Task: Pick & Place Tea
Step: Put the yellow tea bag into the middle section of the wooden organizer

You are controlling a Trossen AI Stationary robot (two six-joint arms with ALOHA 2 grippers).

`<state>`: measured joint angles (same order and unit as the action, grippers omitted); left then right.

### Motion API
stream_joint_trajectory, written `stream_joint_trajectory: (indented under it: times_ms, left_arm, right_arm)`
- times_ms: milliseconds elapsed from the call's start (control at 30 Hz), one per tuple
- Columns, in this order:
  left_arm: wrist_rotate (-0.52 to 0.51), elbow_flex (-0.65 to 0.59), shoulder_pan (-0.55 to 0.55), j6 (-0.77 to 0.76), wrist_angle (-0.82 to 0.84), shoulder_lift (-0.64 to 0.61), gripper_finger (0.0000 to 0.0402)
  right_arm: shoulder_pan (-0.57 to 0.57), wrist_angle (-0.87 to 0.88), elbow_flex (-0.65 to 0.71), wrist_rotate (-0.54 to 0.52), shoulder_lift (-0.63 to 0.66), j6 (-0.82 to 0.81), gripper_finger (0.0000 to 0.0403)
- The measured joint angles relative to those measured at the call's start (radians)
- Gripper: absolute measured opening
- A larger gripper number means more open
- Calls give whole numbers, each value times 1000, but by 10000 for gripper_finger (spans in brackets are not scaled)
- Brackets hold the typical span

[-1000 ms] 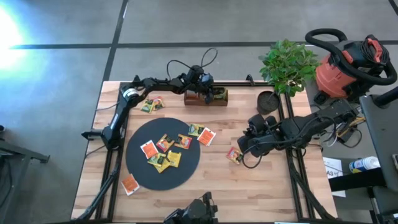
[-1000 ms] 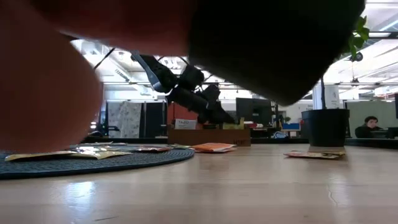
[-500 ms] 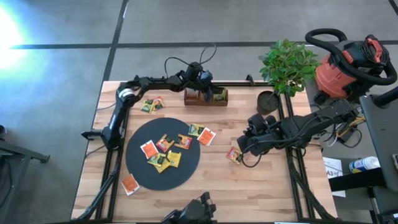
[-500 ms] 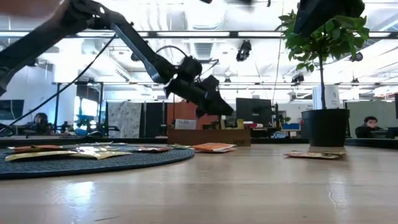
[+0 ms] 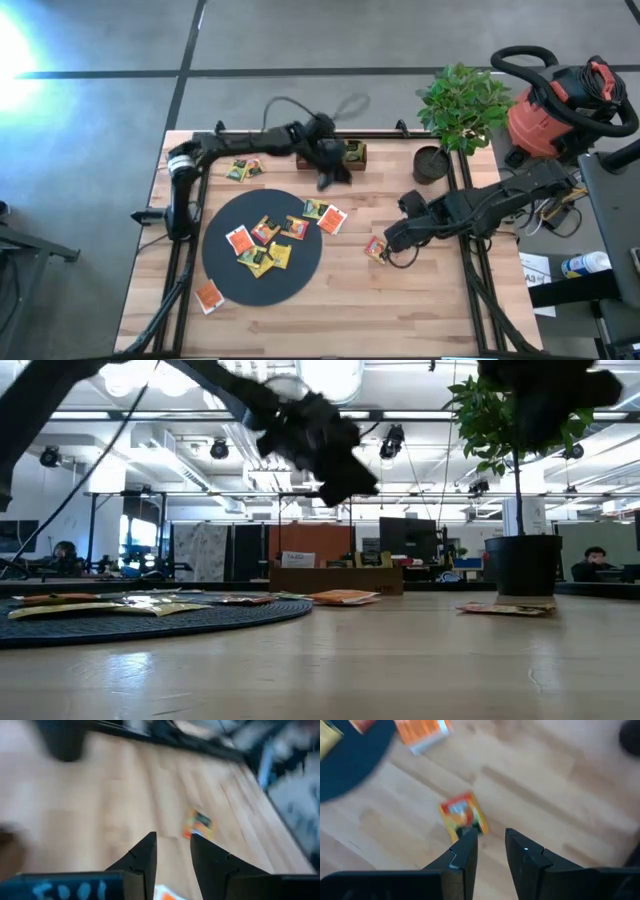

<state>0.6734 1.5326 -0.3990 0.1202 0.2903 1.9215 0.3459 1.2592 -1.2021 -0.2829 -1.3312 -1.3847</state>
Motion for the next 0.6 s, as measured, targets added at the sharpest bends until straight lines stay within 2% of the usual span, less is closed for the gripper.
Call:
stream_joint_trajectory:
  times_ms: [133,300,433,600]
  left_arm:
    - [-121,-2,175,112,41,15,113]
    - [-279,-2,312,116,-22,71,113]
    - [-265,-2,353,14,-114,141,113]
    - [-277,7,389,-26,-171,209,113]
  right_arm:
    - [67,-13,75,43,6,-120,86]
    - [198,-72,136,57,56,-349,78]
    - [295,-189,232,54,96,-544,77]
    - [350,-387,381,20,105,-675,77]
